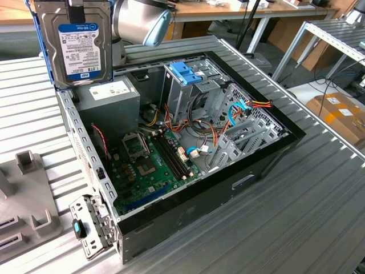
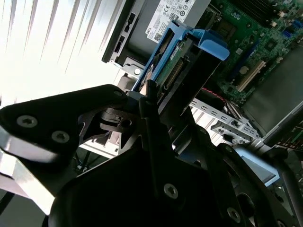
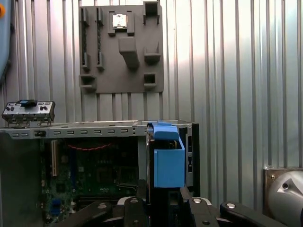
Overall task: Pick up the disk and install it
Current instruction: 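Pick up the disk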
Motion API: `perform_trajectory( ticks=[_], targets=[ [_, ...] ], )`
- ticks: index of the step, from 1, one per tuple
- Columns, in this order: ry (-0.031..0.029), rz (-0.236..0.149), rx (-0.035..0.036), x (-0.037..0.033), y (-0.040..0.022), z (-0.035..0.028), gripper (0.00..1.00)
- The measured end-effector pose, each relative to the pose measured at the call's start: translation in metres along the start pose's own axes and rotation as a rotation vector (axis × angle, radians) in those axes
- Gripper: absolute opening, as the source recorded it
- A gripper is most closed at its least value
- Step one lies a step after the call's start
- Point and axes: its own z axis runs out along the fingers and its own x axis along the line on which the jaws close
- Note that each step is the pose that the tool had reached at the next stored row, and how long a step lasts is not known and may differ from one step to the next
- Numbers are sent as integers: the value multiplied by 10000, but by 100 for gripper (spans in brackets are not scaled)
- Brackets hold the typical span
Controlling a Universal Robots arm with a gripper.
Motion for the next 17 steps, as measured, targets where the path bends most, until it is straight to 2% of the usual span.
perform_trajectory(
  ticks=[3, 12, 17],
  targets=[
    [0, 0, 0, 0, -23, 0, 35],
    [0, 0, 0, -1, -26, 0, 35],
    [1, -1, 0, -2, -48, 0, 35]
  ],
)
